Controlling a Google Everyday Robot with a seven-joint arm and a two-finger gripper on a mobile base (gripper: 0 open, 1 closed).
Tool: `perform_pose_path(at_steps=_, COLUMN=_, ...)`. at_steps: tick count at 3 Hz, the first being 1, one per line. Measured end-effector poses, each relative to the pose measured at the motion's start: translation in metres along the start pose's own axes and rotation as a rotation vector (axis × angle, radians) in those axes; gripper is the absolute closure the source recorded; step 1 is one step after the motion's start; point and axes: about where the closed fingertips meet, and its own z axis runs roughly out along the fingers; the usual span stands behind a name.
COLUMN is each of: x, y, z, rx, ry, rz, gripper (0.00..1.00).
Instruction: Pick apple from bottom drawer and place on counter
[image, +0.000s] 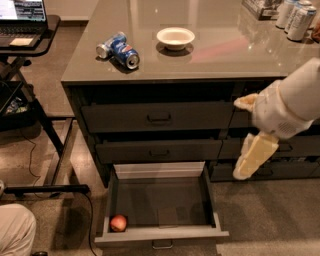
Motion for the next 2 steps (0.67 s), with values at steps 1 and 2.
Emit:
perform_pose_path(at_steps=1, x=0.0079, y=0.0228, z=0.0717, rx=-0.022, ry=-0.063, rz=0.001, gripper=0.00)
perform_pose_path(at_steps=2, x=0.0049, y=0.0147, z=0.0813, rx=0.028, ry=-0.075, rz=0.002, gripper=0.00)
